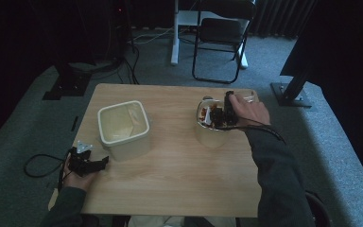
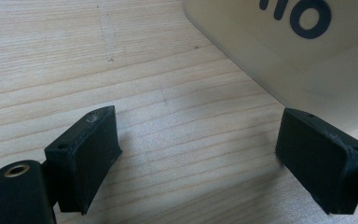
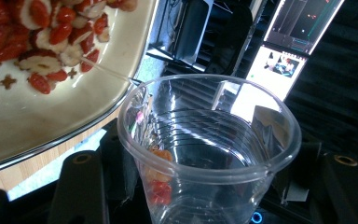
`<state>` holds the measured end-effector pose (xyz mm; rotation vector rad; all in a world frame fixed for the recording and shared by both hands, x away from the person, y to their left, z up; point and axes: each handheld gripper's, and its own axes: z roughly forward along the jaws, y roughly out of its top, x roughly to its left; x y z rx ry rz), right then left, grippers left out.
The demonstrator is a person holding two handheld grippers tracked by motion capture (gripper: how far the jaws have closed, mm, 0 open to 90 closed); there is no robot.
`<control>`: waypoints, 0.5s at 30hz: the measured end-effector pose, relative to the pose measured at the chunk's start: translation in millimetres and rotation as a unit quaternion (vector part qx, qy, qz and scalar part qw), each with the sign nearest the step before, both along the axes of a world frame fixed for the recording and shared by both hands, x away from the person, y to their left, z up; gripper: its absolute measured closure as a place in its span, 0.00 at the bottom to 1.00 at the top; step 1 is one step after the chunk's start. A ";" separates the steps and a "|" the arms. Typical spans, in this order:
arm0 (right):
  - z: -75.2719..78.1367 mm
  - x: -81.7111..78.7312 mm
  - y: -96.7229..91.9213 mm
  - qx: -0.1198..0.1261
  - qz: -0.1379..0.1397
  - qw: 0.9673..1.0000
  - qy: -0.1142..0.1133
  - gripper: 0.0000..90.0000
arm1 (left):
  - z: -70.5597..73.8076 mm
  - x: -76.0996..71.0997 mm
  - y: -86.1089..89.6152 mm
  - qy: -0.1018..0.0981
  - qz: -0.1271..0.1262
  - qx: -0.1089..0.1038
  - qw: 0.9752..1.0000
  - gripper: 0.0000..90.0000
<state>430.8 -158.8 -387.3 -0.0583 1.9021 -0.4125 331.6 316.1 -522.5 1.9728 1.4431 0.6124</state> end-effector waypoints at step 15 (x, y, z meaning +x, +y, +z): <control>1.6 -0.6 -1.6 0.010 0.003 1.000 -0.002 0.41 | 0.0 0.0 0.0 0.000 0.000 0.000 1.000 0.15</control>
